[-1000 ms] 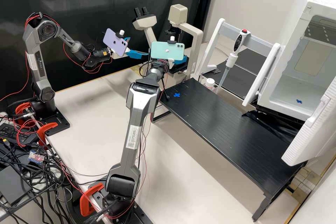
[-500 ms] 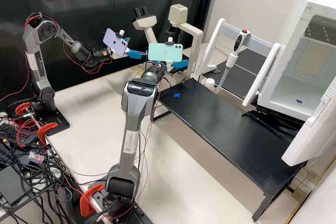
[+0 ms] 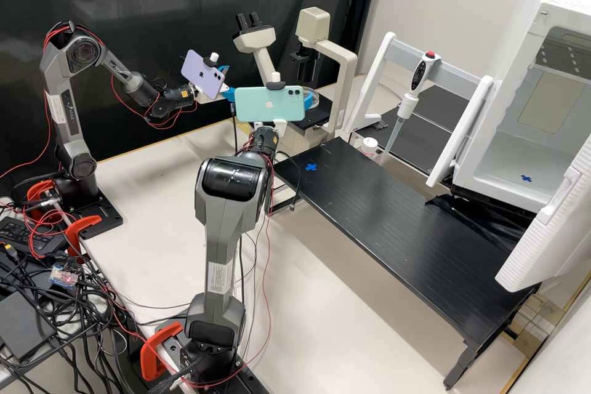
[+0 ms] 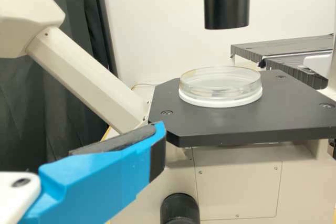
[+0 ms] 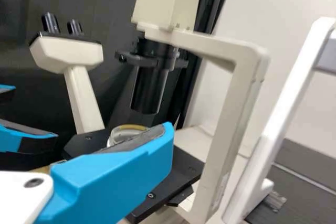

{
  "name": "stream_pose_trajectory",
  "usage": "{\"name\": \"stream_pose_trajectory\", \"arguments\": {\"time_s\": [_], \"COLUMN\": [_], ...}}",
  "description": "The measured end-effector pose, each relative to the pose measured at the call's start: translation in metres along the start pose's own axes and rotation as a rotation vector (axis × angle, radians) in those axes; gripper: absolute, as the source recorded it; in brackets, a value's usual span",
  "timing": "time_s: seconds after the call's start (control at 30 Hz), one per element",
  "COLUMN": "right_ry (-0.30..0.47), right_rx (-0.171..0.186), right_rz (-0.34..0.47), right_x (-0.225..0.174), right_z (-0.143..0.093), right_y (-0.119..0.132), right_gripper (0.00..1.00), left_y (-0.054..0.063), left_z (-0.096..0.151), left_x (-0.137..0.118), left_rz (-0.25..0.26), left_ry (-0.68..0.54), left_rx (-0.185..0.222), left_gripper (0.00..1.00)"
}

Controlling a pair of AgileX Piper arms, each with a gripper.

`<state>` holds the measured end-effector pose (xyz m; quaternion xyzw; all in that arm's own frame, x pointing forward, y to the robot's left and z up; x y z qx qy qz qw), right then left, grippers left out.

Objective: Move the petri dish to the microscope

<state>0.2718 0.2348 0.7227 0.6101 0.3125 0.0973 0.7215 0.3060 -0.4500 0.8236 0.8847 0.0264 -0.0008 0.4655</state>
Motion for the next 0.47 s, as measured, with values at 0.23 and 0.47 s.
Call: {"name": "stream_pose_trajectory", "arguments": {"time_s": [0.23, 0.47], "right_ry": [0.038, 0.059], "right_rx": [-0.095, -0.088], "right_rz": [0.215, 0.25], "right_x": [-0.049, -0.085], "right_z": [-0.001, 0.016], "right_y": [0.001, 0.01], "right_gripper": [1.0, 1.0], "left_y": [0.0, 0.0], "left_z": [0.0, 0.0], "left_x": [0.0, 0.0], "left_rz": [0.0, 0.0], "left_ry": [0.0, 0.0], "left_rx": [0.0, 0.0], "left_gripper": [1.0, 1.0]}}
